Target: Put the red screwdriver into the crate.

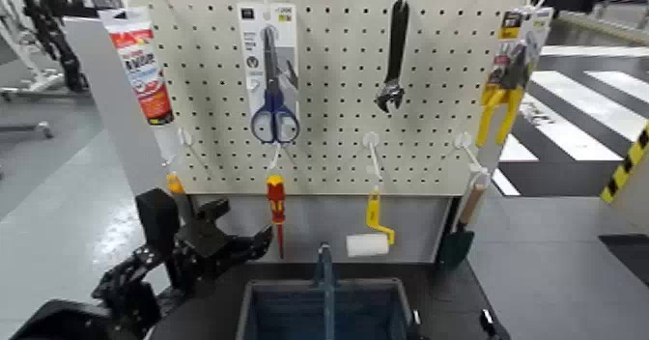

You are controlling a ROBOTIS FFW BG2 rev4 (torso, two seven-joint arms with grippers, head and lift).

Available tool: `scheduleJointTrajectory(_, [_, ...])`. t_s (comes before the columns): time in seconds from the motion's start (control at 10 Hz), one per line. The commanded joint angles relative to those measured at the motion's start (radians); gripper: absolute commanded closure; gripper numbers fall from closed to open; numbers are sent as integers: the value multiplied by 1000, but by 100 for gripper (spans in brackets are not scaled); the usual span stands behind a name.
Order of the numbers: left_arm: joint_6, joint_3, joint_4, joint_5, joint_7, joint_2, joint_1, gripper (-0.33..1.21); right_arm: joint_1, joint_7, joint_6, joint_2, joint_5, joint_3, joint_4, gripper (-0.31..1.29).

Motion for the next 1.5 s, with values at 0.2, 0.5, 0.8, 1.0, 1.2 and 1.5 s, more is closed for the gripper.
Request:
scheduleJointTrajectory(0.2, [51, -49, 59, 49, -68, 13, -87, 11, -3, 0, -3, -2, -5, 4, 1, 15])
scheduleJointTrajectory(0.5, [61, -87, 102, 47, -111, 19, -150, 11, -4, 0, -3, -3, -9, 10, 2, 15])
scheduleJointTrajectory(0.8, [58, -110, 141, 47, -127, 20, -190, 14, -6, 0, -3, -6, -14, 14, 4, 14])
scheduleJointTrajectory(1.0, [59, -110, 167, 56, -128, 22, -199, 25, -6, 0, -3, -6, -15, 14, 6, 15])
scheduleJointTrajectory(1.2, [81, -119, 185, 64, -130, 22, -218, 76, -6, 0, -3, -6, -17, 16, 6, 15])
scheduleJointTrajectory(1.5, [96, -124, 173, 72, -102, 20, -213, 111, -6, 0, -3, -8, -18, 14, 6, 15])
